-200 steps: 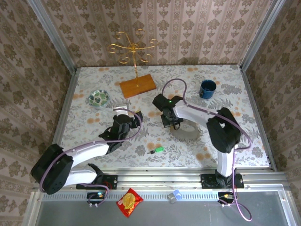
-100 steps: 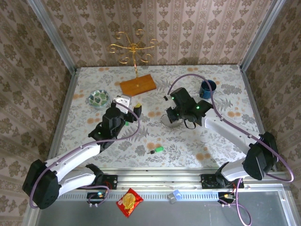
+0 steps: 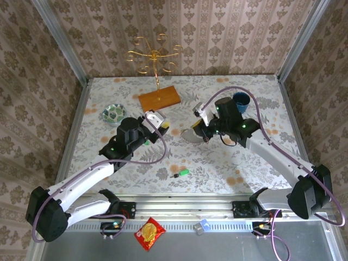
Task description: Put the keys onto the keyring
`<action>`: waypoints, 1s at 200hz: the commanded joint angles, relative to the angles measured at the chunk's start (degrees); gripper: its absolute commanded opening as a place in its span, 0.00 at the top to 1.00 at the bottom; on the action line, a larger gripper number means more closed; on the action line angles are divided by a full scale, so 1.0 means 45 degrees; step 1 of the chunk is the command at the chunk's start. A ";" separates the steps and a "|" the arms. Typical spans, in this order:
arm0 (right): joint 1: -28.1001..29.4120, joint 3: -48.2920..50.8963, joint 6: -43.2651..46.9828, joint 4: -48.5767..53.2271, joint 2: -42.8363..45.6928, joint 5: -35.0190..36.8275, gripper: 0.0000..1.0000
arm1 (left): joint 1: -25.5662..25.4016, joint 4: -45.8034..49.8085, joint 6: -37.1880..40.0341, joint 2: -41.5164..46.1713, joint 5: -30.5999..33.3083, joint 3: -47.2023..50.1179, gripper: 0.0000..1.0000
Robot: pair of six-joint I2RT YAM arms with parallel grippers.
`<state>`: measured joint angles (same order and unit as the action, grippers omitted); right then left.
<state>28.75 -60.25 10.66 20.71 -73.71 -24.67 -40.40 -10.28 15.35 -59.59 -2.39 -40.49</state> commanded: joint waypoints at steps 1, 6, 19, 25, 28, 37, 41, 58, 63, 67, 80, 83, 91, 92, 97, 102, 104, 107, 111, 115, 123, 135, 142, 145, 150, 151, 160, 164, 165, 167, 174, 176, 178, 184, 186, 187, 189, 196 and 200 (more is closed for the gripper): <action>0.0000 0.0277 0.1479 -0.0899 0.0586 -0.1930 1.00 | -0.0006 0.0410 0.1103 -0.0226 -0.1547 -0.0561 0.50; 0.0007 0.0330 0.1624 -0.0895 0.0635 -0.2043 1.00 | -0.0006 0.0416 0.1156 -0.0279 -0.1647 -0.0623 0.51; -0.0002 0.0409 0.1999 -0.0869 0.0768 -0.2307 1.00 | -0.0002 0.0531 0.1353 -0.0422 -0.1955 -0.0817 0.53; 0.0005 0.0454 0.2172 -0.0874 0.0830 -0.2369 1.00 | 0.0015 0.0609 0.1471 -0.0501 -0.2183 -0.0891 0.53; -0.0002 0.0470 0.2245 -0.0882 0.0860 -0.2397 1.00 | 0.0028 0.0640 0.1546 -0.0523 -0.2315 -0.0908 0.53; 0.0012 0.0514 0.2487 -0.0901 0.0938 -0.2511 1.00 | 0.0014 0.0756 0.1769 -0.0652 -0.2773 -0.0991 0.53; 0.0019 0.0538 0.2578 -0.0894 0.0959 -0.2574 1.00 | 0.0023 0.0840 0.1893 -0.0694 -0.2989 -0.0984 0.53; 0.0077 0.0593 0.3007 -0.0865 0.1046 -0.2806 1.00 | 0.0014 0.1047 0.2519 -0.0928 -0.4263 -0.1071 0.57; 0.0110 0.0593 0.3126 -0.0824 0.1066 -0.2862 1.00 | 0.0014 0.1036 0.2647 -0.1007 -0.4584 -0.1079 0.58; 0.0134 0.0586 0.3233 -0.0804 0.1068 -0.2904 1.00 | 0.0021 0.0993 0.2679 -0.1057 -0.4820 -0.1075 0.58; 0.0207 0.0582 0.3445 -0.0767 0.1068 -0.3006 1.00 | 0.0015 0.0907 0.2775 -0.1271 -0.5549 -0.1051 0.59; 0.0226 0.0599 0.3478 -0.0785 0.1068 -0.3014 1.00 | 0.0028 0.0926 0.2832 -0.1323 -0.5736 -0.1050 0.59; 0.0268 0.0622 0.3528 -0.0827 0.1051 -0.3044 1.00 | 0.0019 0.0986 0.3006 -0.1450 -0.6186 -0.1051 0.60; 0.0269 0.0618 0.3539 -0.0830 0.1050 -0.3049 1.00 | 0.0016 0.0991 0.3029 -0.1467 -0.6245 -0.1056 0.61; 0.0316 0.0623 0.3596 -0.0848 0.1049 -0.3068 1.00 | 0.0014 0.1009 0.3118 -0.1543 -0.6494 -0.1040 0.62; 0.0331 0.0629 0.3659 -0.0854 0.1030 -0.3075 1.00 | 0.0017 0.1044 0.3189 -0.1611 -0.6727 -0.1022 0.63; 0.0344 0.0648 0.3680 -0.0857 0.1019 -0.3083 1.00 | 0.0024 0.1037 0.3224 -0.1633 -0.6810 -0.1017 0.63; 0.0363 0.0644 0.3730 -0.0853 0.1011 -0.3072 1.00 | 0.0017 0.1062 0.3250 -0.1671 -0.6919 -0.1004 0.63; 0.0385 0.0644 0.3776 -0.0855 0.1000 -0.3043 1.00 | 0.0014 0.1074 0.3280 -0.1729 -0.7046 -0.0985 0.64; 0.0416 0.0651 0.3812 -0.0856 0.0991 -0.3025 1.00 | 0.0014 0.1061 0.3318 -0.1764 -0.7143 -0.0977 0.65; 0.0445 0.0653 0.3911 -0.0858 0.0971 -0.3018 1.00 | 0.0014 0.1041 0.3390 -0.1857 -0.7301 -0.0909 0.65; 0.0522 0.0654 0.4046 -0.0877 0.0932 -0.2981 1.00 | 0.0021 0.1045 0.3385 -0.1987 -0.7535 -0.0874 0.66; 0.0573 0.0654 0.4120 -0.0877 0.0879 -0.2976 1.00 | 0.0014 0.1040 0.3386 -0.2057 -0.7573 -0.0881 0.67; 0.0592 0.0654 0.4166 -0.0867 0.0859 -0.2976 1.00 | 0.0028 0.1051 0.3390 -0.2068 -0.7759 -0.0875 0.67; 0.0629 0.0634 0.4262 -0.0839 0.0825 -0.2966 1.00 | 0.0015 0.1026 0.3398 -0.2101 -0.8003 -0.0880 0.68; 0.0635 0.0625 0.4277 -0.0826 0.0820 -0.2961 1.00 | 0.0024 0.1021 0.3401 -0.2105 -0.8023 -0.0863 0.68; 0.0695 0.0582 0.4409 -0.0765 0.0749 -0.2909 1.00 | 0.0027 0.0960 0.3370 -0.2147 -0.8157 -0.0849 0.69; 0.0718 0.0561 0.4455 -0.0727 0.0710 -0.2870 1.00 | 0.0014 0.0948 0.3379 -0.2166 -0.8228 -0.0844 0.70; 0.0729 0.0559 0.4461 -0.0721 0.0703 -0.2855 1.00 | 0.0014 0.0933 0.3372 -0.2167 -0.8252 -0.0845 0.70; 0.0737 0.0557 0.4496 -0.0702 0.0684 -0.2838 1.00 | 0.0014 0.0922 0.3377 -0.2167 -0.8285 -0.0836 0.70; 0.0783 0.0509 0.4558 -0.0661 0.0643 -0.2755 1.00 | 0.0024 0.0881 0.3355 -0.2178 -0.8399 -0.0827 0.71; 0.0780 0.0501 0.4574 -0.0648 0.0625 -0.2735 1.00 | 0.0021 0.0865 0.3333 -0.2175 -0.8425 -0.0812 0.71; 0.0793 0.0489 0.4582 -0.0655 0.0611 -0.2725 1.00 | 0.0015 0.0861 0.3328 -0.2184 -0.8455 -0.0793 0.72; 0.0804 0.0448 0.4605 -0.0610 0.0571 -0.2718 1.00 | 0.0020 0.0810 0.3329 -0.2187 -0.8555 -0.0782 0.73; 0.0814 0.0442 0.4605 -0.0616 0.0573 -0.2711 1.00 | 0.0015 0.0803 0.3307 -0.2187 -0.8576 -0.0776 0.73; 0.0826 0.0431 0.4605 -0.0607 0.0567 -0.2707 1.00 | 0.0014 0.0802 0.3307 -0.2187 -0.8583 -0.0782 0.73; 0.0834 0.0418 0.4629 -0.0600 0.0557 -0.2703 1.00 | 0.0014 0.0801 0.3307 -0.2197 -0.8602 -0.0771 0.74; 0.0884 0.0381 0.4671 -0.0601 0.0523 -0.2715 1.00 | 0.0023 0.0763 0.3290 -0.2216 -0.8695 -0.0745 0.75; 0.0912 0.0381 0.4711 -0.0602 0.0503 -0.2719 1.00 | 0.0014 0.0730 0.3265 -0.2217 -0.8737 -0.0731 0.76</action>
<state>32.18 -57.63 29.69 19.31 -70.72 -36.10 -40.40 -6.00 29.28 -69.06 -37.41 -43.59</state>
